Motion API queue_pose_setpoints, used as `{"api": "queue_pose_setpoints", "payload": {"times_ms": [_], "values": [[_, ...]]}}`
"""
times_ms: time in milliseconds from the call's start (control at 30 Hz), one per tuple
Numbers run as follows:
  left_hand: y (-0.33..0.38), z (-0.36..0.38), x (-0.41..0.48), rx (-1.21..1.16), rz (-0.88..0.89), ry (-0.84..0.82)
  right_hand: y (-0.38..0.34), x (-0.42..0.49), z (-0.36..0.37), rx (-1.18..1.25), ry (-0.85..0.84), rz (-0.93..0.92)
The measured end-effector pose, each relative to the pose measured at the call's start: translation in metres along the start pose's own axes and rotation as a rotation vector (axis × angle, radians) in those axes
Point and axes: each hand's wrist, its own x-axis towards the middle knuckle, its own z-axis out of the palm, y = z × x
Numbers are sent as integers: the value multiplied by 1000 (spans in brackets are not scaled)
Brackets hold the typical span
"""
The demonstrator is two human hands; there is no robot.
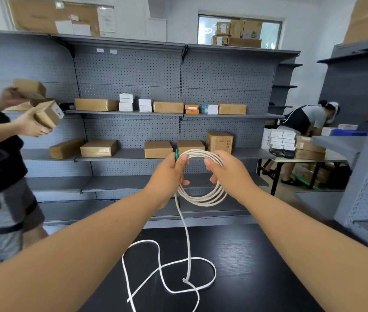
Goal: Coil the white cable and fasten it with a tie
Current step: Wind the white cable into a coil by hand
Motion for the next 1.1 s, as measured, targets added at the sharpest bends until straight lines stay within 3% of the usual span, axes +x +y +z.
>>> {"api": "queue_pose_setpoints", "payload": {"times_ms": [133,300,500,733,967,1100], "values": [[3,5,-1,93,8,-32,-2,-1,-8,-69,-87,-44],[5,15,-3,159,-17,-26,6,-4,-18,-123,-69,-138],[5,30,-7,202,-17,-36,13,-11,-29,-168,-136,-84],[6,36,-9,585,55,-232,29,-20,-39,-212,-86,-103],[4,51,-8,750,145,-79,29,-22,-43,-132,-157,-134],[2,55,-7,782,154,-24,27,-18,-41,-88,-99,-163]]}}
